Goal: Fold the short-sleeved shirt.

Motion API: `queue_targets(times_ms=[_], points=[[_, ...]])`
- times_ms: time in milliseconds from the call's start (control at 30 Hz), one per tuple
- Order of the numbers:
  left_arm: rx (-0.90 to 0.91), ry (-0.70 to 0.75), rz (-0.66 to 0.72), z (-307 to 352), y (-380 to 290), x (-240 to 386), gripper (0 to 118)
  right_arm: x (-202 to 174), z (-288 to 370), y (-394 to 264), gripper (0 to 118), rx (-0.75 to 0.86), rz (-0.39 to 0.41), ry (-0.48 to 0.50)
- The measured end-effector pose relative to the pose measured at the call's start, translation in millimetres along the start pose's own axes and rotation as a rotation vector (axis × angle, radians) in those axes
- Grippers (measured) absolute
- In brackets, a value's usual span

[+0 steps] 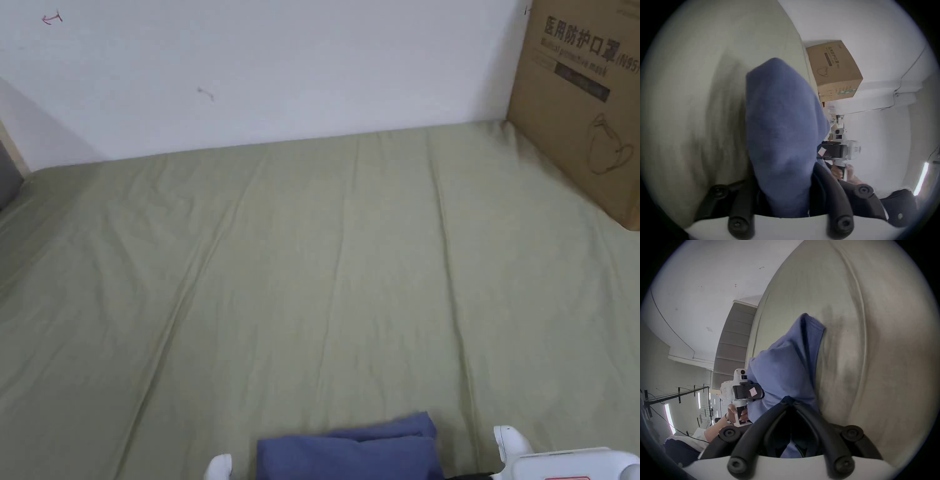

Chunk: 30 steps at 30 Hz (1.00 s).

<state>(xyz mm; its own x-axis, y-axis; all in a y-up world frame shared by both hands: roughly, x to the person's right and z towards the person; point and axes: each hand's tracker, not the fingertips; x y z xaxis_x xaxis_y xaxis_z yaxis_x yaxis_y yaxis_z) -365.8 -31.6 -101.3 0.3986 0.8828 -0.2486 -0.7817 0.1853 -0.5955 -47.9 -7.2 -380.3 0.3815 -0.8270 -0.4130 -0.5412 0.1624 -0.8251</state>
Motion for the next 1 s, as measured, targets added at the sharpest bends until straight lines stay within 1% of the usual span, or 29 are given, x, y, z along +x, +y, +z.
queue_targets(times_ms=[33,100,200,300,367,433,533,633,700,767,900,967,1000], points=[[0.007,-0.001,-0.007,0.9,-0.1,0.0,23,-1.8,0.3,0.6,0,0.000,0.003,-0.013],[0.023,0.049,-0.053,2.3,-1.7,13.5,23,-9.7,2.7,0.1,0,0.010,0.019,-0.040],[0.048,0.114,-0.168,15.1,-4.8,47.5,23,-30.1,12.2,-2.6,0,0.027,0.090,-0.116],[0.080,0.194,-0.286,44.6,-2.7,82.5,22,-52.4,27.8,-8.1,0,0.051,0.136,-0.070],[0.103,0.283,-0.331,73.2,2.9,100.7,23,-67.0,38.9,-11.3,0,0.071,0.155,-0.046],[0.126,0.324,-0.337,109.7,12.1,107.5,23,-81.2,48.5,-14.2,0,0.095,0.188,-0.046],[0.158,0.478,-0.372,166.1,26.8,109.7,22,-101.6,60.9,-18.0,0,0.121,0.235,-0.037],[0.158,0.682,-0.396,215.0,43.1,102.0,23,-121.9,67.2,-24.0,0,0.122,0.282,-0.058],[0.144,0.822,-0.423,239.3,54.1,95.1,23,-129.8,69.1,-27.3,0,0.113,0.325,-0.088],[0.148,0.972,-0.447,255.7,63.3,87.5,23,-138.7,68.9,-30.9,0,0.111,0.329,-0.110],[0.091,1.141,-0.407,277.5,84.6,63.3,23,-146.4,68.3,-36.0,0,0.113,0.312,-0.099],[0.054,1.229,-0.405,282.6,91.3,49.8,33,-150.5,67.0,-39.0,0,0.115,0.316,-0.112],[0.032,1.278,-0.403,284.8,94.4,43.1,41,-151.4,67.3,-38.7,0,0.114,0.318,-0.115]])
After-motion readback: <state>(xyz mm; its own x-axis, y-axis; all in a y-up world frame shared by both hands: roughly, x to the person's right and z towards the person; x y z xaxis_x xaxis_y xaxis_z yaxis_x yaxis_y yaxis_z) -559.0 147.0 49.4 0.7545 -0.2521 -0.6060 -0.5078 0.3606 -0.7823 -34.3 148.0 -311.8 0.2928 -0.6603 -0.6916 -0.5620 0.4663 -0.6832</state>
